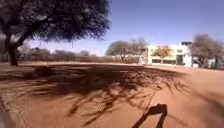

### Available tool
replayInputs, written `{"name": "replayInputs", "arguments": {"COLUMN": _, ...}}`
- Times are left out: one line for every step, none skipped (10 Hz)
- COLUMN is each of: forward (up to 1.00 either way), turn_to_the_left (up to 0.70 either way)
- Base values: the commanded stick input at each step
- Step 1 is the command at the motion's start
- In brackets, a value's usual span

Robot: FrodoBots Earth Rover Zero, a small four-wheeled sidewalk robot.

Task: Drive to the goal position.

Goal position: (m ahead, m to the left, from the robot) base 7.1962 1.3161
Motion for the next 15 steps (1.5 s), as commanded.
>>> {"name": "replayInputs", "arguments": {"forward": 1.0, "turn_to_the_left": 0.0}}
{"name": "replayInputs", "arguments": {"forward": 1.0, "turn_to_the_left": 0.23}}
{"name": "replayInputs", "arguments": {"forward": 1.0, "turn_to_the_left": 0.12}}
{"name": "replayInputs", "arguments": {"forward": 1.0, "turn_to_the_left": 0.0}}
{"name": "replayInputs", "arguments": {"forward": 1.0, "turn_to_the_left": 0.0}}
{"name": "replayInputs", "arguments": {"forward": 1.0, "turn_to_the_left": 0.0}}
{"name": "replayInputs", "arguments": {"forward": 1.0, "turn_to_the_left": 0.08}}
{"name": "replayInputs", "arguments": {"forward": 1.0, "turn_to_the_left": 0.2}}
{"name": "replayInputs", "arguments": {"forward": 1.0, "turn_to_the_left": 0.22}}
{"name": "replayInputs", "arguments": {"forward": 1.0, "turn_to_the_left": 0.11}}
{"name": "replayInputs", "arguments": {"forward": 1.0, "turn_to_the_left": 0.0}}
{"name": "replayInputs", "arguments": {"forward": 1.0, "turn_to_the_left": 0.0}}
{"name": "replayInputs", "arguments": {"forward": 1.0, "turn_to_the_left": 0.0}}
{"name": "replayInputs", "arguments": {"forward": 1.0, "turn_to_the_left": 0.0}}
{"name": "replayInputs", "arguments": {"forward": 1.0, "turn_to_the_left": 0.0}}
